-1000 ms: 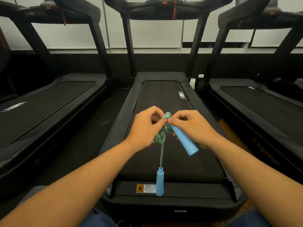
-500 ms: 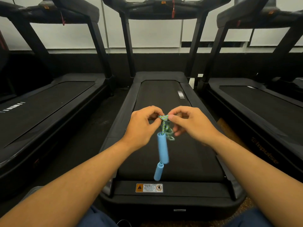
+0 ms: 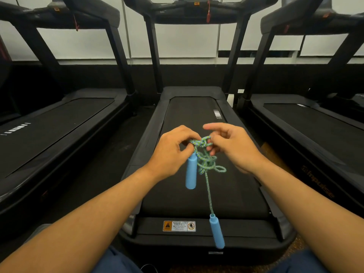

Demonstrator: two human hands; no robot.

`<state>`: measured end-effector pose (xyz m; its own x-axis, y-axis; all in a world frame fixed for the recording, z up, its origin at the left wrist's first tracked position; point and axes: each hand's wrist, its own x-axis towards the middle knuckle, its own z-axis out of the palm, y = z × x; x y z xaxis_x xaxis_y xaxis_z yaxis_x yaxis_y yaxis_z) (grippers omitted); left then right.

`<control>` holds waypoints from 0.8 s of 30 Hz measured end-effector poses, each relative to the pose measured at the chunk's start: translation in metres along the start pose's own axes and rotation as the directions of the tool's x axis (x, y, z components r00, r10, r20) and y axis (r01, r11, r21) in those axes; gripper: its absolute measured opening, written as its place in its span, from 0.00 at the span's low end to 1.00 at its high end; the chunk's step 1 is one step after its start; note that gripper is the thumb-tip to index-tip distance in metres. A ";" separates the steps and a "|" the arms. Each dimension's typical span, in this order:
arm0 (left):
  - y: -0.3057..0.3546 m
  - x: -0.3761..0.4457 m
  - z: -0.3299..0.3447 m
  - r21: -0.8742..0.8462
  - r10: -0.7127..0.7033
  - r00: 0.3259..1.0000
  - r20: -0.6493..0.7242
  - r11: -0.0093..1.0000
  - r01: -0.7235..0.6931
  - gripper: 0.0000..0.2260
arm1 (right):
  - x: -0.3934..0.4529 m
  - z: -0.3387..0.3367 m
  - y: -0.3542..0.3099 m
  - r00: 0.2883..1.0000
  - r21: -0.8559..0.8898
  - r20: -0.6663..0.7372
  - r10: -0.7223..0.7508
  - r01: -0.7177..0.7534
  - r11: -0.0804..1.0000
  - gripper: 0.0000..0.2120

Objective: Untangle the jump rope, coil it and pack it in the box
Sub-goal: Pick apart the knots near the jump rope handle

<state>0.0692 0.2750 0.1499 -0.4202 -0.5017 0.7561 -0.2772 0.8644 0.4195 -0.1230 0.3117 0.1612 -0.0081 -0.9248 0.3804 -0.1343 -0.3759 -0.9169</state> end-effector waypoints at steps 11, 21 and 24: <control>0.002 0.006 -0.003 -0.423 -0.440 0.896 -0.058 0.824 0.377 0.03 | 0.001 -0.006 0.001 0.998 -0.011 0.049 0.049 -0.048 0.999 0.07; 0.003 0.009 -0.004 -0.505 -0.519 0.854 -0.049 0.750 0.427 0.08 | 0.003 -0.004 0.007 0.995 0.103 0.068 0.068 -0.075 0.992 0.06; 0.003 0.006 0.001 -0.458 -0.468 0.884 -0.006 0.787 0.413 0.09 | 0.003 -0.004 0.007 0.988 -0.077 0.147 0.037 -0.025 0.997 0.07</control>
<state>0.0647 0.2748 0.1551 -0.2362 -0.8477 0.4750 0.0038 0.4880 0.8728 -0.1279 0.3060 0.1562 0.1332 -0.9364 0.3246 -0.2103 -0.3468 -0.9141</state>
